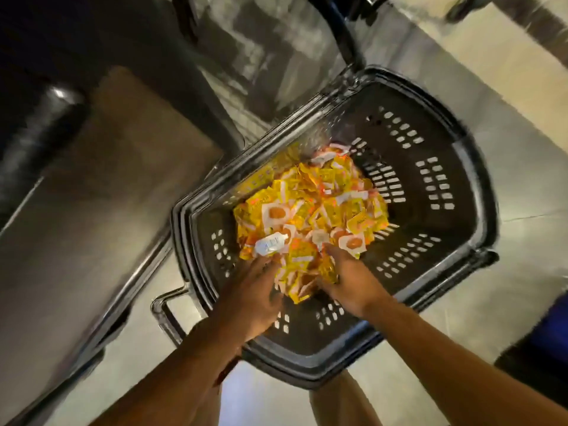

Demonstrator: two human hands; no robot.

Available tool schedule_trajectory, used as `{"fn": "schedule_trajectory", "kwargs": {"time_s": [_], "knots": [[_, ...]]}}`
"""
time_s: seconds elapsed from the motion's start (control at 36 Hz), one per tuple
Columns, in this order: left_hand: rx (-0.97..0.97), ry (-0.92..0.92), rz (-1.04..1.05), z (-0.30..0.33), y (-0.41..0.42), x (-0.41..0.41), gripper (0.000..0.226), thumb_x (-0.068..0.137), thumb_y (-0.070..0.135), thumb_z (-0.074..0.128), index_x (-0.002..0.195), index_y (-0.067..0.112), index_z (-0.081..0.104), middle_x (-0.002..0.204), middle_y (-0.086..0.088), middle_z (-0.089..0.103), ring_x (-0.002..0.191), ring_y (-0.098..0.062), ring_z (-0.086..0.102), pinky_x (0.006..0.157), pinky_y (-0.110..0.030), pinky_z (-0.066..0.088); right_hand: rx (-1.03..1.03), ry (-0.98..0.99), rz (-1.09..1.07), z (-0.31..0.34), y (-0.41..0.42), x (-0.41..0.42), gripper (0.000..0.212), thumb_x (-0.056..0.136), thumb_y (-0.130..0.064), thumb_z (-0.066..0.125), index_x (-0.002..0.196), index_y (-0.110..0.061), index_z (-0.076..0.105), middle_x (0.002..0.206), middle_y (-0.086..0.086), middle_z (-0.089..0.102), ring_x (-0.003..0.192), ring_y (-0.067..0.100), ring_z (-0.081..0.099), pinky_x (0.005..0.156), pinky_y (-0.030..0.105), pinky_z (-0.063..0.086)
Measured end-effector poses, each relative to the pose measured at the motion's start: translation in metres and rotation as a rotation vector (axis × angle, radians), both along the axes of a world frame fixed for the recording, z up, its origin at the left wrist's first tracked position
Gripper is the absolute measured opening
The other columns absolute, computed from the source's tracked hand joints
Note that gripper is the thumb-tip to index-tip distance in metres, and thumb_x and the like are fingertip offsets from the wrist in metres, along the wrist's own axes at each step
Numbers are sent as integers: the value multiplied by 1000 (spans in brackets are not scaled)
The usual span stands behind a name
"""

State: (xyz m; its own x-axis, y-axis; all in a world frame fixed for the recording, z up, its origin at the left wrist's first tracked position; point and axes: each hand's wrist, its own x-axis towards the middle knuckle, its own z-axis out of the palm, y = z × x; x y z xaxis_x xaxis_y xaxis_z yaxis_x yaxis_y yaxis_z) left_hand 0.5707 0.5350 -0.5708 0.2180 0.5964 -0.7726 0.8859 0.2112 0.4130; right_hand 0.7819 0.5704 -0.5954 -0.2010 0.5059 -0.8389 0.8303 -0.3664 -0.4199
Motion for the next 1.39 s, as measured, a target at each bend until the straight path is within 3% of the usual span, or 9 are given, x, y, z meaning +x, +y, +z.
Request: {"fn": "schedule_trajectory", "kwargs": {"time_s": [0.25, 0.42, 0.56, 0.64, 0.81, 0.94, 1.06, 1.28, 1.39], "knots": [[-26, 105, 55, -49, 14, -11, 56, 101, 40, 46, 154, 31, 31, 164, 12, 20, 151, -13, 12, 123, -34, 19, 79, 35, -233, -96, 33, -75, 93, 87, -46, 75, 157, -10, 25, 159, 15, 33, 145, 30, 36, 118, 36, 33], [47, 109, 61, -50, 6, -14, 48, 101, 44, 42, 145, 28, 43, 159, 12, 23, 147, -5, 10, 118, -23, 17, 8, -99, -371, -122, 22, -127, 146, 71, -49, 88, 156, -11, -25, 164, 23, -23, 153, 47, -5, 123, 51, 16], [86, 16, 143, -45, 6, -16, 46, 99, 40, 49, 145, 36, 43, 156, 20, 26, 144, -1, 15, 111, -18, 22, 191, -155, -398, -126, 16, -118, 120, 82, -33, 81, 161, -22, -9, 165, 14, 22, 143, 40, 38, 105, 45, 42], [54, -78, 275, -40, 6, -14, 41, 96, 35, 56, 137, 35, 52, 139, 20, 43, 131, 1, 34, 95, -1, 22, 250, -101, -382, -118, 13, -91, 90, 88, -25, 74, 161, -24, 21, 129, 9, 66, 112, 31, 65, 85, 33, 50], [-59, -208, 600, -27, 3, -7, 26, 93, 30, 66, 115, 39, 58, 118, 16, 55, 119, -10, 52, 97, -25, 42, 149, 38, -622, -65, 19, -57, 48, 87, -20, 79, 132, -18, 64, 117, -3, 68, 105, 13, 63, 93, 18, 44], [-304, -327, 1081, 6, 14, 7, 53, 77, 47, 79, 122, 32, 54, 134, 1, 56, 125, -21, 54, 106, -44, 44, 20, 137, -860, 1, 10, -42, 46, 88, -15, 79, 131, -6, 64, 128, 9, 69, 123, 25, 62, 110, 44, 47], [-415, -405, 1250, 32, 16, 18, 99, 62, 65, 75, 147, 32, 37, 146, 0, 49, 125, -20, 53, 107, -50, 45, 86, 151, -737, 52, -3, -26, 48, 91, -21, 75, 137, -17, 62, 128, -5, 69, 119, 11, 63, 109, 36, 48], [-658, -800, 1271, 52, 19, 50, 61, 78, 63, 72, 131, 33, 64, 132, -5, 67, 126, -26, 61, 108, -59, 44, 337, 27, -83, 96, -36, -22, 56, 97, -25, 53, 141, -52, 33, 121, -12, 69, 108, 21, 66, 82, 35, 53], [-575, -736, 1351, 39, 15, 46, 56, 81, 33, 75, 133, 18, 63, 129, -11, 68, 121, -28, 64, 105, -50, 48, 276, 141, -38, 91, -45, -24, 60, 98, -24, 60, 149, -45, 37, 147, -33, 45, 132, -2, 49, 106, 18, 43]]}}
